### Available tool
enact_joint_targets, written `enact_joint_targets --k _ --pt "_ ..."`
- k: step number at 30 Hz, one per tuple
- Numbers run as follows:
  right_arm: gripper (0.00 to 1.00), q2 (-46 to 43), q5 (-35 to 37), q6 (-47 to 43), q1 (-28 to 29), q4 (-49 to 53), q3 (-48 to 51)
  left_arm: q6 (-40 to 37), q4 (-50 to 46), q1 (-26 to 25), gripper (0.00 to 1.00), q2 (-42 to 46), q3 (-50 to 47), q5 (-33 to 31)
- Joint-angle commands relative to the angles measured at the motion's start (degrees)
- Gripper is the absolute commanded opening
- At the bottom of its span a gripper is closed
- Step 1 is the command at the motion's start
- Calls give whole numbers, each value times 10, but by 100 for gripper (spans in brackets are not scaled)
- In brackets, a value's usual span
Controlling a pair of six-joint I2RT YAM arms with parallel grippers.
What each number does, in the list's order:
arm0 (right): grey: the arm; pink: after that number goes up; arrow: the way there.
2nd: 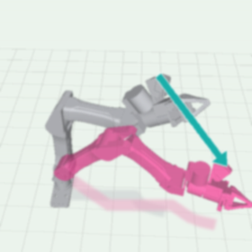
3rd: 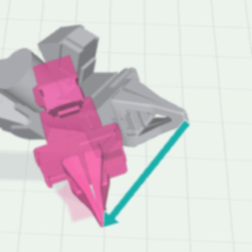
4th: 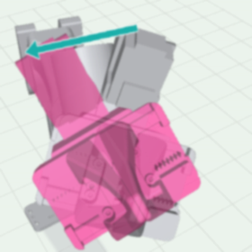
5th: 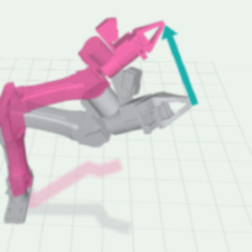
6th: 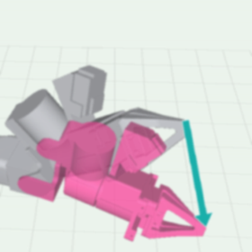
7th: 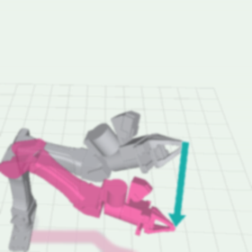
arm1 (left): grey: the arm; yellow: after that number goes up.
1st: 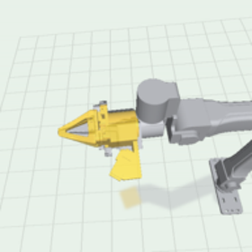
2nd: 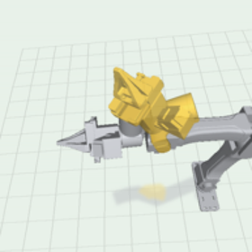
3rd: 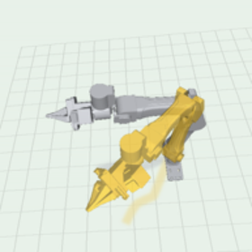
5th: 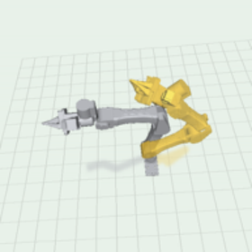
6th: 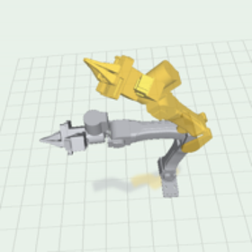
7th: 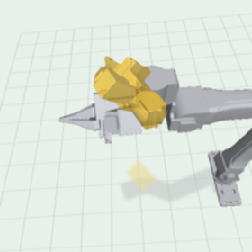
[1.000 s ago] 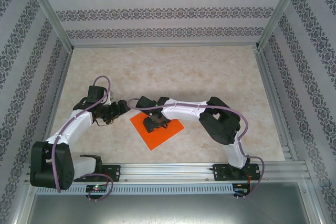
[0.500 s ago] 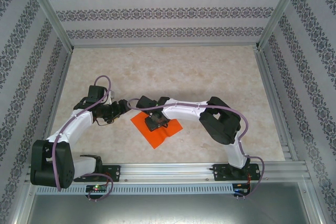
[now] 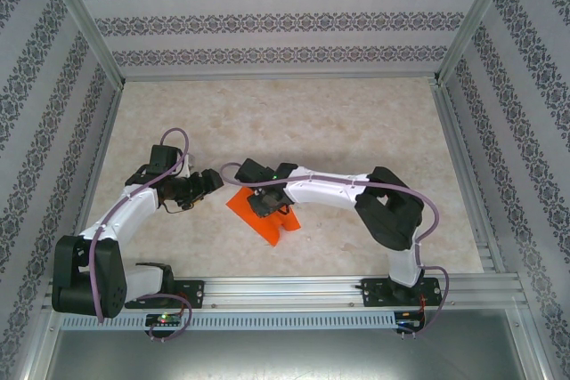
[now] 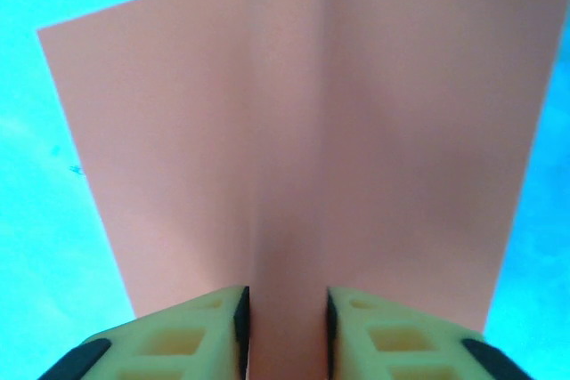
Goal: Fold a paper plane with a square sheet of paper (pick it up from the middle)
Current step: Fold the square sheet of paper in half at the center of the table.
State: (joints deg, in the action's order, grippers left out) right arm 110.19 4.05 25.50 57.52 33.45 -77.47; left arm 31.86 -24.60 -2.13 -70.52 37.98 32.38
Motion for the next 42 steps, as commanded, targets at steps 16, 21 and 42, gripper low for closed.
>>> enact_joint_targets --k 16,21,42 --pt "25 -182 -275 169 -86 -267 171 8 -25 7 81 71 36 39" --pt "24 -184 -341 258 -139 -423 271 31 8 -12 80 65 41 70" --pt "31 -156 -227 202 -188 -411 370 59 125 -202 60 -155 115 28"
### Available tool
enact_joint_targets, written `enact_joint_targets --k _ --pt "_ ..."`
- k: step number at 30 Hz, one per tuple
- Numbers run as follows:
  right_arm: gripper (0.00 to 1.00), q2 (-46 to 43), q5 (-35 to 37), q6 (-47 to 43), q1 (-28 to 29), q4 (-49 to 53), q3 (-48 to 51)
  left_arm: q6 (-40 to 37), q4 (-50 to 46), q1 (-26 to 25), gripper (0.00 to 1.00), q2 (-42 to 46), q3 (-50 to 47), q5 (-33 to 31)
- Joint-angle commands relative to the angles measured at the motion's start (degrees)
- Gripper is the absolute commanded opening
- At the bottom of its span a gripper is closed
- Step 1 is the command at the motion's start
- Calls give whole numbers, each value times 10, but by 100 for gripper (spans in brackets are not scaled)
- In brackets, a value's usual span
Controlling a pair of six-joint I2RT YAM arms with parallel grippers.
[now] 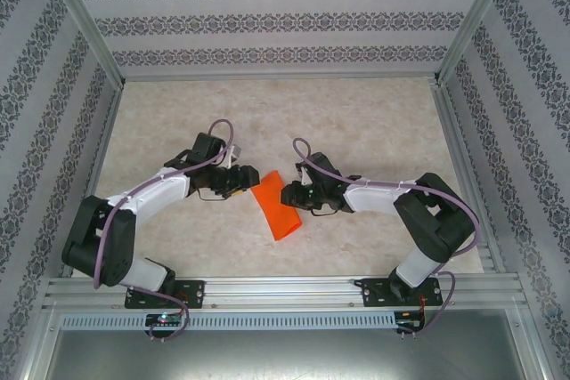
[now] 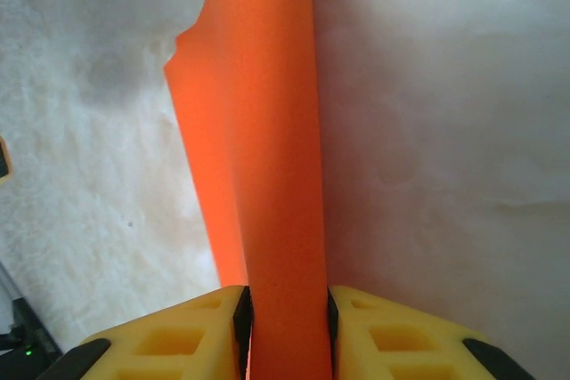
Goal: Fold a paper plane with a square sheet of paper (pick it up from the middle)
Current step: Fold the square sheet of paper in half at the center of the table.
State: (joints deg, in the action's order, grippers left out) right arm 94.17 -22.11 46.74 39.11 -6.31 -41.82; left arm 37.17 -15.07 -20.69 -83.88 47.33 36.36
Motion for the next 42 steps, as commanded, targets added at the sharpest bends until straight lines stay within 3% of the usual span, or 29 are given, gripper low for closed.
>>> enact_joint_targets --k 1,14,20,31,42 --pt "32 3 41 -11 -3 -16 18 8 33 -22 58 -30 25 -13" --pt "36 -13 66 -9 -1 -40 46 5 36 -66 44 -115 67 -38" --pt "37 -23 70 -3 -1 -51 58 -12 14 -78 33 -151 93 -62" --pt "43 -37 77 -19 13 -36 56 -46 -10 -86 32 -209 125 -83" --pt "51 -51 131 -157 13 106 -21 -73 -10 -87 32 -238 143 -66"
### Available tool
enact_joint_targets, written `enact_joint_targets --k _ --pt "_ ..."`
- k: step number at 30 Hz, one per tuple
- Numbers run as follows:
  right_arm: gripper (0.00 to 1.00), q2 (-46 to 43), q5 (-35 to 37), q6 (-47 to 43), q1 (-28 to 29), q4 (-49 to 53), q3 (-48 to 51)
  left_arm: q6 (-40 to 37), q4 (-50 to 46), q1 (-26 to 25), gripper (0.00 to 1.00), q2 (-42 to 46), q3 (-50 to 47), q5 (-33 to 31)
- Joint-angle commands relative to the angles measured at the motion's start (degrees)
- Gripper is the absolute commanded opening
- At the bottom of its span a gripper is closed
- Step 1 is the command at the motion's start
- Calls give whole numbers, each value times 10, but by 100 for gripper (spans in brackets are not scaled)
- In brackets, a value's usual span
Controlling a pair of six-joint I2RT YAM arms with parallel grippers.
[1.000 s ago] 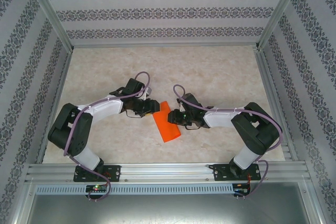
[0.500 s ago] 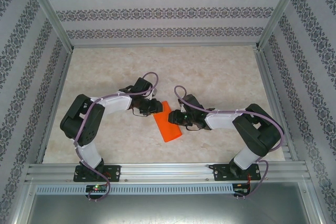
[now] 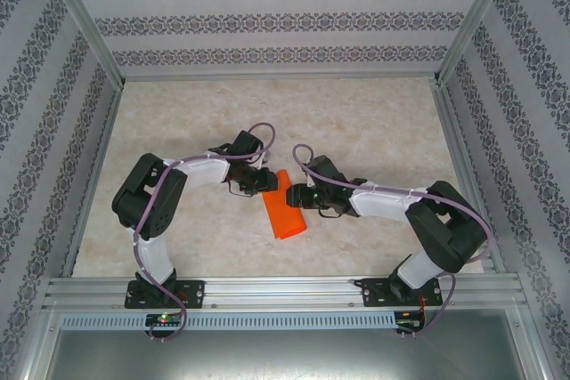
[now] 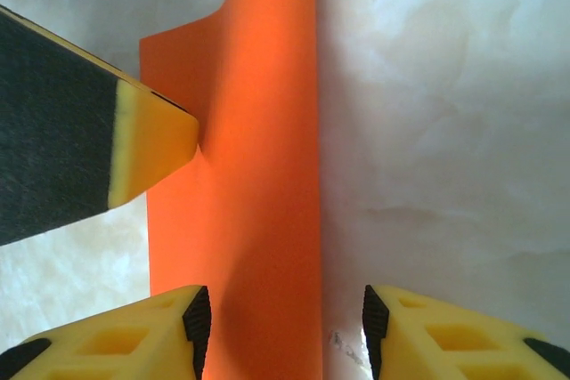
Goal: Fold a paper plane with a square sheet of paper (pick it up from the middle)
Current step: Fold the square sheet of paper in half at the center of the table.
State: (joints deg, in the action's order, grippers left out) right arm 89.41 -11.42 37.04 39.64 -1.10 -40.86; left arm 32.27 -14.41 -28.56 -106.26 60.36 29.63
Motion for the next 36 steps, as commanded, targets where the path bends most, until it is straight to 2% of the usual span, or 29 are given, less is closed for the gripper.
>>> enact_joint_targets --k 1,8,14,27,36 --pt "51 3 23 -67 8 64 -39 -24 -14 -8 32 -17 15 5" --pt "51 46 1 -81 6 71 -70 -21 -4 -9 32 -32 27 22" --pt "51 68 12 -89 5 95 -84 -22 -4 -9 33 -35 36 30" --pt "39 52 26 -59 -5 77 -55 -19 -8 -9 38 -11 59 61" --pt "36 41 26 -36 -15 49 -28 -35 -49 -9 42 30 72 37"
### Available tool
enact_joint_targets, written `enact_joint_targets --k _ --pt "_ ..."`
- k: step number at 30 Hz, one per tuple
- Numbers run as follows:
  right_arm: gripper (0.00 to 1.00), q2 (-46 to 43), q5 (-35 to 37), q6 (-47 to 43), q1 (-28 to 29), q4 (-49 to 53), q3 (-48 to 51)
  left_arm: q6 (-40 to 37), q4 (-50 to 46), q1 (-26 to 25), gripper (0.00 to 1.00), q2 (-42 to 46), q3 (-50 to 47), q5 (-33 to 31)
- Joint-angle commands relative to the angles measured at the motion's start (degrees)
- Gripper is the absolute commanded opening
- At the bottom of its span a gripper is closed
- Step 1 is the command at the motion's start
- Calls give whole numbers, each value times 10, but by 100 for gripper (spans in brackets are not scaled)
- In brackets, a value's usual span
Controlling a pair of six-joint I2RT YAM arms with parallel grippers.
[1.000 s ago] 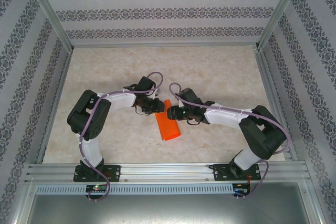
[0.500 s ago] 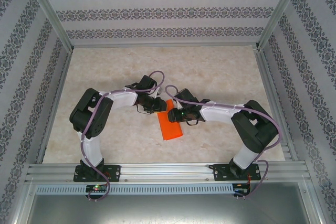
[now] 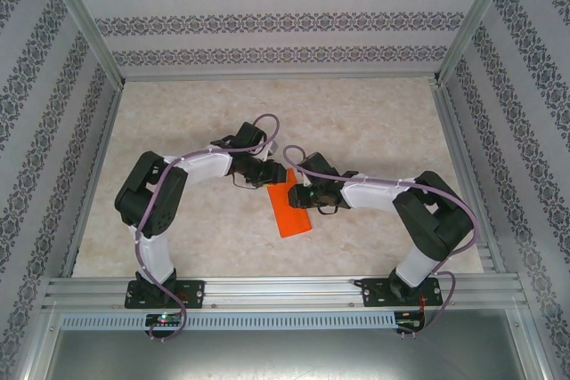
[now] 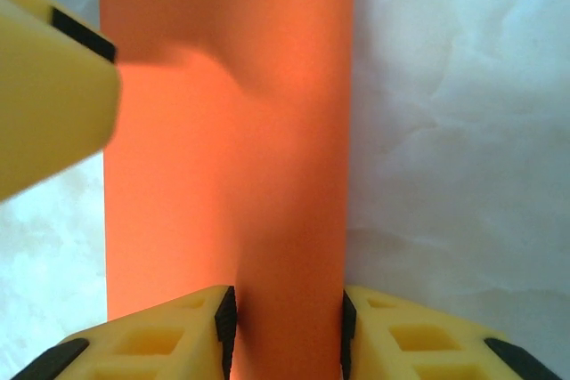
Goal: Fold a paper plane with a square sheet of paper (pick it up from the middle)
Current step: Fold the square sheet of paper in half at the center of the table.
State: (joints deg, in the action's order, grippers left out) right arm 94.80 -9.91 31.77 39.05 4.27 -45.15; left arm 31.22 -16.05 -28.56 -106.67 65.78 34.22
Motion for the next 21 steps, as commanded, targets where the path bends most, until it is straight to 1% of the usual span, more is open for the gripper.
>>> enact_joint_targets --k 1,6,12,15,21 --pt "36 -14 8 19 -11 -9 17 -28 -39 -10 42 38 19 -14" --pt "36 -20 3 42 -17 -32 33 -39 -62 -8 43 55 22 -27" --pt "36 -17 -3 64 -25 -43 40 -40 -64 -8 44 54 20 -31" --pt "36 -17 -11 45 -24 -40 35 -39 -63 -7 43 55 15 -31" --pt "36 -14 -4 8 -22 -9 26 -44 -71 -4 44 62 9 -47"
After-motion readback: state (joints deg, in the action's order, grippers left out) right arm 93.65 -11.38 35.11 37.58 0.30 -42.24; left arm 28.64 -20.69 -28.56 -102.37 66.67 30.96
